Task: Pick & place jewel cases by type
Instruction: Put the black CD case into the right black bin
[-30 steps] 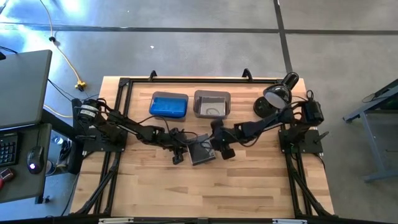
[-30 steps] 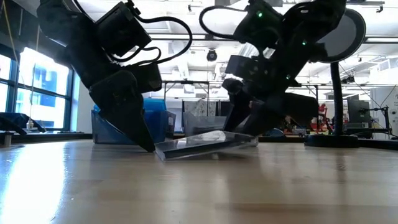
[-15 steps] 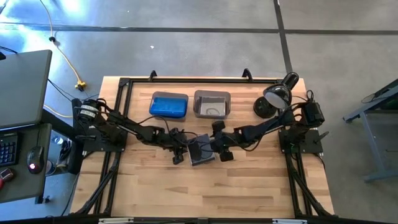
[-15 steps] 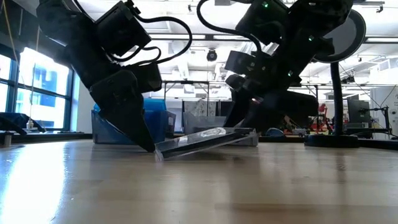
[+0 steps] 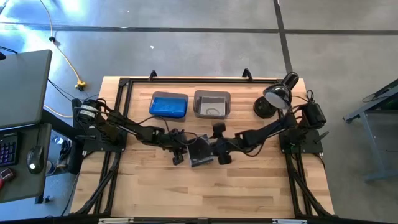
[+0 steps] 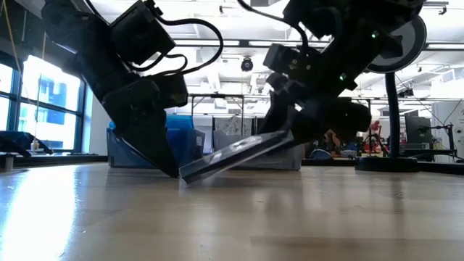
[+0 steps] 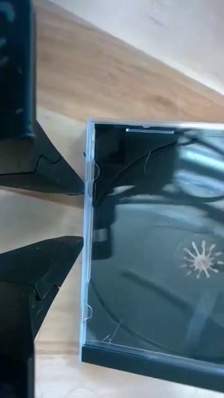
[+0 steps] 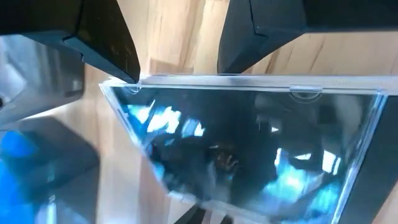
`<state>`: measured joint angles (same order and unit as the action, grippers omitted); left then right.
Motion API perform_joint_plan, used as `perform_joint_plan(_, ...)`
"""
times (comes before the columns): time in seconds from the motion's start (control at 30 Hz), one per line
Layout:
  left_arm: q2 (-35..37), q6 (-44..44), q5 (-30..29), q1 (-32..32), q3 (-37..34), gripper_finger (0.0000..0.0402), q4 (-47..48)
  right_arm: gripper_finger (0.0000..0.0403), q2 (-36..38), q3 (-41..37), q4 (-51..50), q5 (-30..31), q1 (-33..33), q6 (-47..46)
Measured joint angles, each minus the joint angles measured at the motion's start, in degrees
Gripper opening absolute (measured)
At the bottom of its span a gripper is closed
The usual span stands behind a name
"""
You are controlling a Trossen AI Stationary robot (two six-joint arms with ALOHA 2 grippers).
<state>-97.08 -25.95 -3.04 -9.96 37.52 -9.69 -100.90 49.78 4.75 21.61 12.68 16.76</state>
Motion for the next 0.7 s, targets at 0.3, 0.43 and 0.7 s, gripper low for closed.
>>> perform_joint_plan(0.3, -0.04, -0.27, 2.56, -1.31, -0.04, 0.0122, -0.96, 0.0213, 0.07, 0.04, 3.54, 3.49, 3.08, 0.04)
perform_joint_plan(0.43, -0.10, -0.12, 1.94, -2.88, -0.04, 0.0122, -1.26, 0.0213, 0.17, 0.28, 8.19, 4.08, 4.43, 0.41)
perform_joint_plan(0.7, -0.15, 1.80, 0.90, -4.11, -0.04, 0.0122, -1.94, 0.0213, 0.11, 0.28, 13.52, 1.69, 7.04, 8.20)
